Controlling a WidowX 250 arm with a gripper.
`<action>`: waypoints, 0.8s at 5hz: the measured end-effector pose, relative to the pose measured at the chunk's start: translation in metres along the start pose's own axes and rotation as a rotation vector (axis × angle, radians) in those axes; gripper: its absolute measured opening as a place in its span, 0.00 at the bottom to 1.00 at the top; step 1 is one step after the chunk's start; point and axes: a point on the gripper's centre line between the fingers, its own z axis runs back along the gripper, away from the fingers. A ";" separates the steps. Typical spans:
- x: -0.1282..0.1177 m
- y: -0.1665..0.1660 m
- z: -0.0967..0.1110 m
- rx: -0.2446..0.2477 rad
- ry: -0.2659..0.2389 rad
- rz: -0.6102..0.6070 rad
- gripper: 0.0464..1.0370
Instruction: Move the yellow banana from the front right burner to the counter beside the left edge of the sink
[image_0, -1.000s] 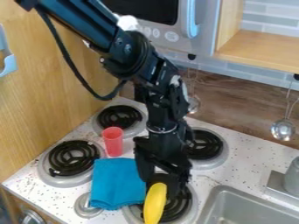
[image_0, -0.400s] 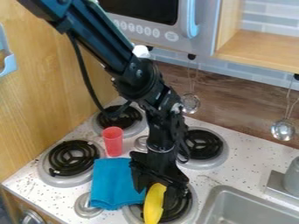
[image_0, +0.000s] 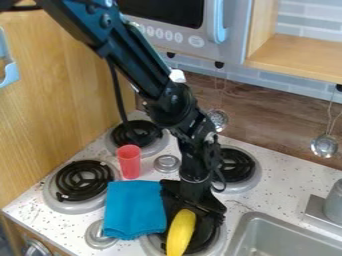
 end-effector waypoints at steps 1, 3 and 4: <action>0.003 -0.004 -0.005 -0.023 0.018 -0.010 0.66; -0.023 -0.006 -0.003 -0.086 0.114 -0.067 0.55; -0.005 -0.006 0.009 -0.072 0.100 -0.083 0.55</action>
